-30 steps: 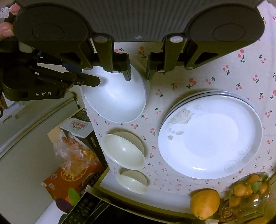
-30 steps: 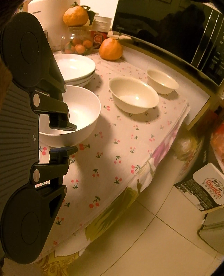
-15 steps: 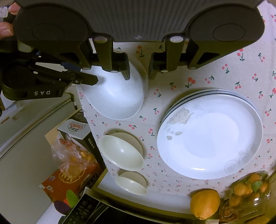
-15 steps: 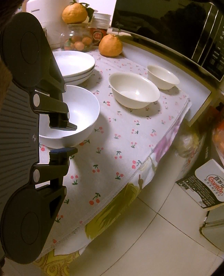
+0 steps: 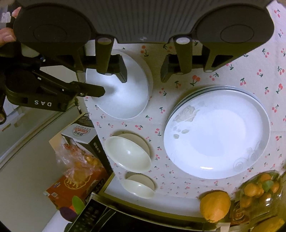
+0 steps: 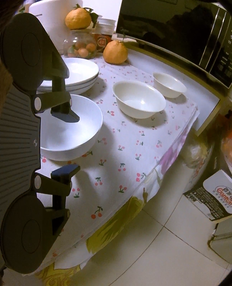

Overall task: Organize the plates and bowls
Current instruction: 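Lower the white bowl onto the tablecloth and open both grippers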

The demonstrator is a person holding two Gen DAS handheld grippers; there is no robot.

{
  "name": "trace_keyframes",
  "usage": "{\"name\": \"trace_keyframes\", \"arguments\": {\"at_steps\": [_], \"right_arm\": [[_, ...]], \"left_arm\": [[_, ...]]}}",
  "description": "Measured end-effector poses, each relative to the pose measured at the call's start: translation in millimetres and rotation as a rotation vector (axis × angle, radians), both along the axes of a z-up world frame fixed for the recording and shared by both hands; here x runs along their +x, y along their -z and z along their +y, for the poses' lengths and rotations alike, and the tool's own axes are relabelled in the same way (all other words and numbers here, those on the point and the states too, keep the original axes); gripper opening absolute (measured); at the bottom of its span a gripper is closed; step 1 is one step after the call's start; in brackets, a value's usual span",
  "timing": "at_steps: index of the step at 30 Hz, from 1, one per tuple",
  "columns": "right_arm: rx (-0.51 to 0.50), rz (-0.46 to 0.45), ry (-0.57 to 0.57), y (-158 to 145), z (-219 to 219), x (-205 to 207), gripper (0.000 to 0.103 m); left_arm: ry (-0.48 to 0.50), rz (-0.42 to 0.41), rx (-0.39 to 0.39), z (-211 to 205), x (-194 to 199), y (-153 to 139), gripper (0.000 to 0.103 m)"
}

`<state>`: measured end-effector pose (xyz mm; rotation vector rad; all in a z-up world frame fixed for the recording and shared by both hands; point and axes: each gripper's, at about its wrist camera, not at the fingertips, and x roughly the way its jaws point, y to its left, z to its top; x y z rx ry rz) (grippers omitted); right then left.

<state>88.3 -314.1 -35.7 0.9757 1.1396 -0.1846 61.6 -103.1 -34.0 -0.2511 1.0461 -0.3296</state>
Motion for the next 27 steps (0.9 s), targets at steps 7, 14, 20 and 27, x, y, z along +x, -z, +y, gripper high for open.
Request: {"name": "trace_keyframes", "arguments": {"at_steps": [7, 14, 20, 27], "right_arm": [[0.018, -0.055, -0.002, -2.1, -4.8, 4.6, 0.066], [0.047, -0.122, 0.023, -3.9, -17.8, 12.1, 0.075], [0.077, -0.174, 0.039, -3.5, -22.0, 18.8, 0.083], [0.110, -0.211, 0.118, -1.0, -37.8, 25.8, 0.087]], "left_arm": [[0.049, -0.046, 0.030, -5.0, 4.4, -15.9, 0.063], [0.114, -0.124, 0.062, -6.8, 18.6, -34.8, 0.082], [0.121, -0.165, 0.072, -6.5, 42.0, -37.5, 0.093], [0.124, -0.170, 0.055, 0.5, 82.0, -35.6, 0.096]]}}
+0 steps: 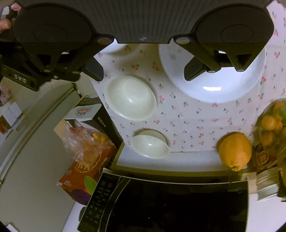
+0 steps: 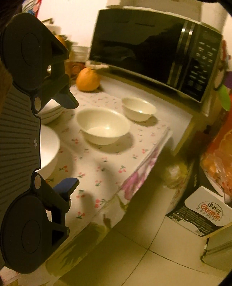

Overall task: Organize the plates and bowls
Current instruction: 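Lower the white bowl onto the tablecloth and open both grippers, then close both grippers on the white bowl's rim again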

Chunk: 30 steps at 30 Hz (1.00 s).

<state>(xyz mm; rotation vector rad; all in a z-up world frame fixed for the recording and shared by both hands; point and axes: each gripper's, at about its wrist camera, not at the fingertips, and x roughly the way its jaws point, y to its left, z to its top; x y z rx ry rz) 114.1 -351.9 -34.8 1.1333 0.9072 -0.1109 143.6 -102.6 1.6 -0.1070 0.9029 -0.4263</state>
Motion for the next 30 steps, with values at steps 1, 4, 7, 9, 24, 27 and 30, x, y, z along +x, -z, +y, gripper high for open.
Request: {"name": "trace_keyframes", "arguments": {"at_steps": [1, 4, 7, 9, 24, 27, 30], "right_arm": [[0.005, -0.003, 0.003, 0.8, -1.6, 1.1, 0.087], [-0.003, -0.002, 0.000, 2.4, -4.3, 4.8, 0.087], [-0.011, -0.009, 0.007, 3.3, -7.6, 7.8, 0.087], [-0.006, -0.022, 0.024, 4.7, -9.8, 10.4, 0.087], [-0.039, -0.042, 0.069, 20.5, 5.6, 36.6, 0.087], [-0.044, -0.032, 0.084, 25.5, 7.2, 42.1, 0.085], [-0.055, -0.025, 0.096, 28.7, 7.0, 46.7, 0.080]], "left_arm": [[0.007, 0.007, -0.004, 0.9, 7.2, -0.6, 0.096], [0.022, 0.000, -0.009, 2.8, 22.0, -2.1, 0.097], [0.047, -0.031, -0.006, 1.7, 29.6, -1.9, 0.097], [0.075, -0.035, -0.031, 0.2, 35.9, 0.2, 0.097], [0.110, 0.079, -0.160, 6.9, 85.9, 43.5, 0.083], [0.124, 0.069, -0.158, -0.1, 88.0, 45.9, 0.081], [0.151, 0.058, -0.158, -5.4, 89.8, 47.7, 0.078]]}}
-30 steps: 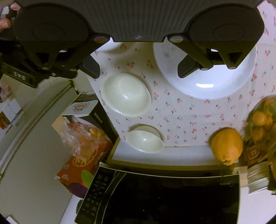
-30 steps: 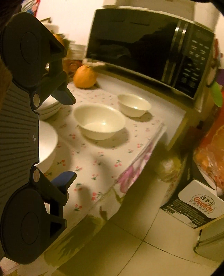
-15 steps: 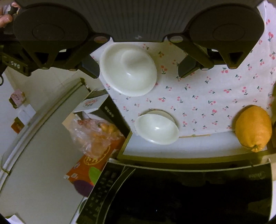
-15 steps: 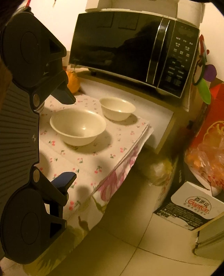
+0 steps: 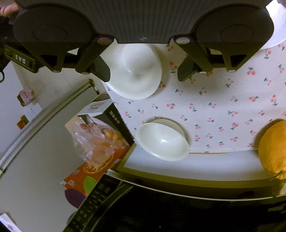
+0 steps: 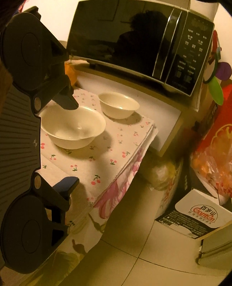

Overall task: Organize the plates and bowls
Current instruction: 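Close both grippers on the white bowl's rim again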

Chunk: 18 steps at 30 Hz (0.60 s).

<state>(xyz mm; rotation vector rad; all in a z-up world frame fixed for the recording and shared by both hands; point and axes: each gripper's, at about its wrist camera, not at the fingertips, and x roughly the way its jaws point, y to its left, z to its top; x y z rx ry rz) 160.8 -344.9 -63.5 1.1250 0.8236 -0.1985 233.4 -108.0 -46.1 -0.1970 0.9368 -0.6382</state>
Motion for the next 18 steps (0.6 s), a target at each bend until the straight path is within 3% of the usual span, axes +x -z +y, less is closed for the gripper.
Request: {"name": "trace_keyframes", "arguments": {"at_steps": [5, 9, 18], "right_arm": [[0.001, 0.009, 0.020, 5.5, -3.4, 1.4, 0.065], [0.025, 0.004, 0.024, 7.8, -2.4, 1.5, 0.050], [0.024, 0.004, 0.046, 12.4, 0.3, 6.2, 0.033]], "left_arm": [[0.004, 0.013, 0.010, -1.7, 4.8, 5.8, 0.070], [-0.010, 0.062, -0.047, 2.9, 6.2, 12.2, 0.063], [-0.055, 0.077, -0.046, 11.5, 8.0, 13.2, 0.043]]}}
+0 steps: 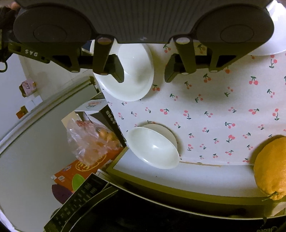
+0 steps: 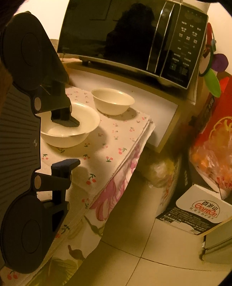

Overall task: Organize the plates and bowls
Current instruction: 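Close both grippers on the white bowl's rim again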

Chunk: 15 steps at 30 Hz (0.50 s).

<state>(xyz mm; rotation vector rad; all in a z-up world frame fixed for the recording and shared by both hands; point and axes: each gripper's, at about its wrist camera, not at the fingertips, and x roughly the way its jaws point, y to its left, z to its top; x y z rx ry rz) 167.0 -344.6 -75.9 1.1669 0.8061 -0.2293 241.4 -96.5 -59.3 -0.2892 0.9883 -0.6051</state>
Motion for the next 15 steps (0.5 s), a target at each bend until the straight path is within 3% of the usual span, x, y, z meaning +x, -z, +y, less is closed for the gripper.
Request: {"name": "trace_keyframes", "arguments": {"at_steps": [10, 15], "right_arm": [[-0.010, -0.019, -0.027, -2.1, 10.8, 5.4, 0.013], [-0.023, -0.023, -0.029, -4.3, 11.8, 4.9, 0.010]], "left_arm": [[0.016, -0.004, 0.068, -6.0, -3.9, 3.7, 0.015], [0.023, -0.017, 0.080, -7.9, -7.0, 3.5, 0.012]]}}
